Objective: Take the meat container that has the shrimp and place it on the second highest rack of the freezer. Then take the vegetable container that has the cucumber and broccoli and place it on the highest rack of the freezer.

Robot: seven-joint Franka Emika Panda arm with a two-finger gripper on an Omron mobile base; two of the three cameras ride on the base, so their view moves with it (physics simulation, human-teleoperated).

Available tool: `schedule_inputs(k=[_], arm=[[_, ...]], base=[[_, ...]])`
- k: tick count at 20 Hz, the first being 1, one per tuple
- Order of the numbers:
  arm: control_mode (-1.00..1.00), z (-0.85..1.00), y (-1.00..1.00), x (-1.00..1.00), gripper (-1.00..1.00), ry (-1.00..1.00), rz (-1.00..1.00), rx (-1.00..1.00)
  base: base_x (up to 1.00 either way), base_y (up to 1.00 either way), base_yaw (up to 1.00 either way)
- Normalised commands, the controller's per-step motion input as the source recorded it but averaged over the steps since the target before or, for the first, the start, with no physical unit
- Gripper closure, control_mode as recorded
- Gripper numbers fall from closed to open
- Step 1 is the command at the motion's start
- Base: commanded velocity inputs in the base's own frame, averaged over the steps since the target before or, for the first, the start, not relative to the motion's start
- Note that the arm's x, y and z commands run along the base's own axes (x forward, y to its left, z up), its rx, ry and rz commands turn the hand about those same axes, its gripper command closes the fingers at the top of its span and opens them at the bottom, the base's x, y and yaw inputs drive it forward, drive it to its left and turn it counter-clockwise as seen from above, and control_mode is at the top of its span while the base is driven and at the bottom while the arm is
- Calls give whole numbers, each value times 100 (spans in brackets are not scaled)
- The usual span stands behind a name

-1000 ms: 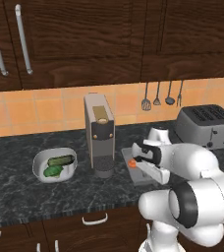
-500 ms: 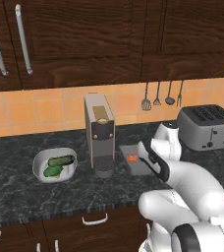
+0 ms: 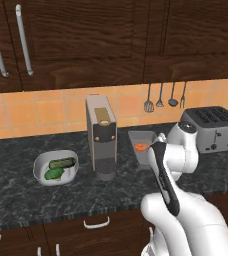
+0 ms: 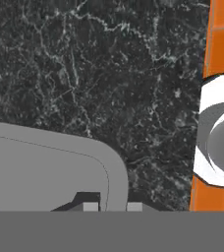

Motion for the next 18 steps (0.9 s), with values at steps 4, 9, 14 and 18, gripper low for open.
schedule_inputs(k=[4,9,14,18], arm=[[-100,100,-45,-69,100,5,-15,0],[-100,100,-57,-86,100,-2,-6,0],[-100,83,-11,-85,100,-11,1,0],[-100,56,-1,-91,100,-27,3,-1]], base=[[0,0,0],[0,0,0],[0,0,0],[0,0,0]])
